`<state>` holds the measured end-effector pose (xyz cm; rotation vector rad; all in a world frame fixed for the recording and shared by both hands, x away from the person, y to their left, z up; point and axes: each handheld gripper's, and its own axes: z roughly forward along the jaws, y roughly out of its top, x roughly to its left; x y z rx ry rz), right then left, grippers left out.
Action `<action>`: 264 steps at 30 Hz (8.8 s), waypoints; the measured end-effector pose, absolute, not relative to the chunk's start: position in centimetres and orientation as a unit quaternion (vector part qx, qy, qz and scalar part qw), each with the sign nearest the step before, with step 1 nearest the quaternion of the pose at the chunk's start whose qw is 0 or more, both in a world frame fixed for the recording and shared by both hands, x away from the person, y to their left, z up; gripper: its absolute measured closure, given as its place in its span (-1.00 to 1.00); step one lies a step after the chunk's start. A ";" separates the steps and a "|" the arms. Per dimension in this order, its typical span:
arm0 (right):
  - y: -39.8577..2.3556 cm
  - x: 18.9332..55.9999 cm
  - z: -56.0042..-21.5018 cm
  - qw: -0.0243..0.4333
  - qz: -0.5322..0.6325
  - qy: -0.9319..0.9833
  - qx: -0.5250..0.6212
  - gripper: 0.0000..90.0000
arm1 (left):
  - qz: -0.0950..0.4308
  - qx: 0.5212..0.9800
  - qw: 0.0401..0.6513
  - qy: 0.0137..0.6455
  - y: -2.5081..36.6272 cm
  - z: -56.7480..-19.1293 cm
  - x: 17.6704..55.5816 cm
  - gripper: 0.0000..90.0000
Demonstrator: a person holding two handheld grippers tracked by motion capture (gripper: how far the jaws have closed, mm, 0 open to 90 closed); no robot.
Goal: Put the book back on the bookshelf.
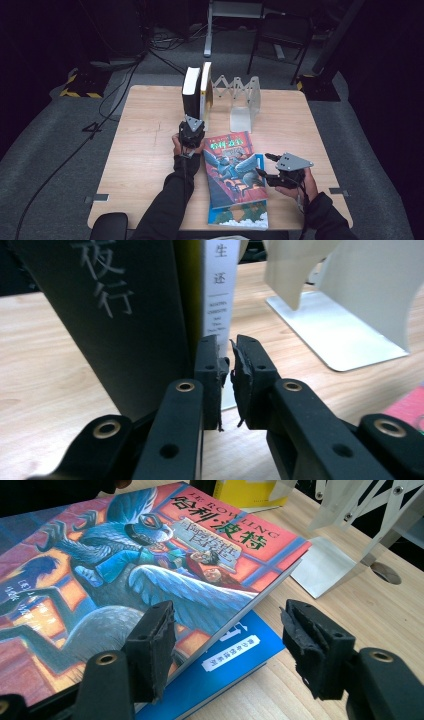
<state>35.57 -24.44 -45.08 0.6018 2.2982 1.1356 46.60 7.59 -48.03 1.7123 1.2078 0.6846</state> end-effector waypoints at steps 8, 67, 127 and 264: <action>-25.1 35.3 -44.6 0.256 0.418 0.841 0.229 -0.15 | 0.284 0.726 0.431 0.453 7.8 -47.0 45.7 0.69; -26.7 30.5 -45.3 0.118 0.388 0.899 0.163 -0.19 | 0.139 0.906 0.324 0.235 12.3 -49.5 34.8 -0.41; -24.8 30.0 -45.9 0.075 0.387 0.911 0.124 0.03 | 0.198 0.871 0.323 0.313 9.5 -48.0 43.8 -0.14; -21.6 36.6 -45.8 0.050 0.357 0.883 0.301 -0.71 | 0.126 0.900 0.338 0.245 10.4 -49.1 41.8 -0.27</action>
